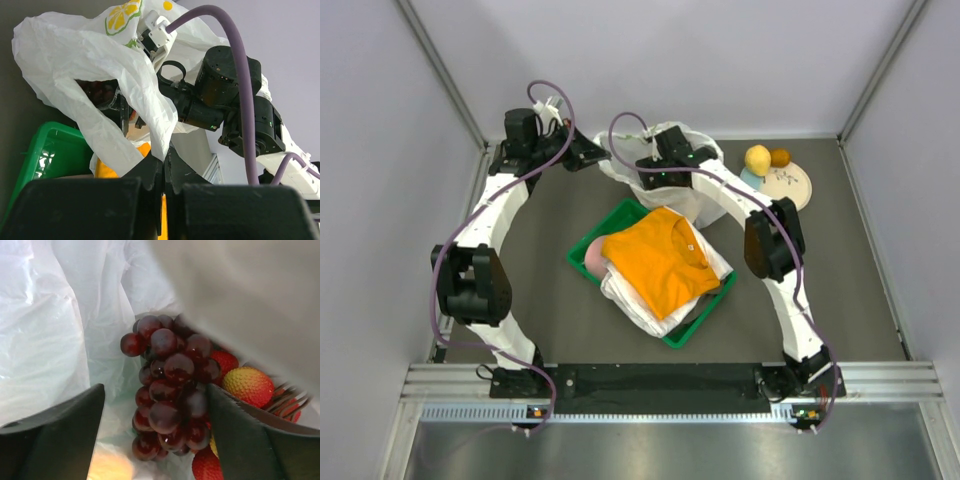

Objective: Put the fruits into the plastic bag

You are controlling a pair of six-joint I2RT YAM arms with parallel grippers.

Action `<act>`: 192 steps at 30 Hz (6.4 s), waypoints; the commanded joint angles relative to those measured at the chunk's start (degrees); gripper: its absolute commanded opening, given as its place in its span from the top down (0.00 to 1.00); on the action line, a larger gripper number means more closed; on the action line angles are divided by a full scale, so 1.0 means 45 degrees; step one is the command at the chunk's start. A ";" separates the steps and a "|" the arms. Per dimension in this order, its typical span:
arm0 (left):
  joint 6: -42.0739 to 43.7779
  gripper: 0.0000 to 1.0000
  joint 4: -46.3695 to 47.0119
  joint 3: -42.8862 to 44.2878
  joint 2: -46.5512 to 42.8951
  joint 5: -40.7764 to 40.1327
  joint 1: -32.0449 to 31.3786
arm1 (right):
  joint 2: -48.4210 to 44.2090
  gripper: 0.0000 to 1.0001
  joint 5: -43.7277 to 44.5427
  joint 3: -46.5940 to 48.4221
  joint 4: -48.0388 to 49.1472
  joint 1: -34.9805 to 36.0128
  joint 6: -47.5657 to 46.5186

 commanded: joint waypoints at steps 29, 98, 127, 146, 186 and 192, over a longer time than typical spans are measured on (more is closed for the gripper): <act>-0.0115 1.00 0.0890 -0.0472 -0.0889 -0.0186 -0.0037 | -0.4055 0.12 -0.0350 -0.0223 0.1025 0.0031 0.1593; 0.0607 1.00 0.0148 -0.0433 -0.0986 -0.0732 -0.0154 | -0.5524 0.12 0.0998 -0.1435 -0.0283 -0.5418 0.2609; 0.1076 1.00 -0.0810 0.0739 -0.0107 -0.0986 -0.0096 | -0.0581 0.13 0.2286 0.1299 -0.1241 -0.6063 0.1378; 0.1115 1.00 -0.1142 0.1266 0.0518 -0.0772 -0.0076 | 0.0982 0.09 0.2149 0.2334 -0.0480 -0.6414 0.2139; 0.1252 1.00 -0.1708 0.1950 0.1065 -0.0635 0.0002 | 0.2175 0.33 0.1779 0.2864 0.0086 -0.6493 0.2121; 0.1076 1.00 -0.1455 0.1658 0.0929 -0.0654 0.0002 | 0.0616 0.46 0.1467 0.1087 0.1414 -0.6512 0.1828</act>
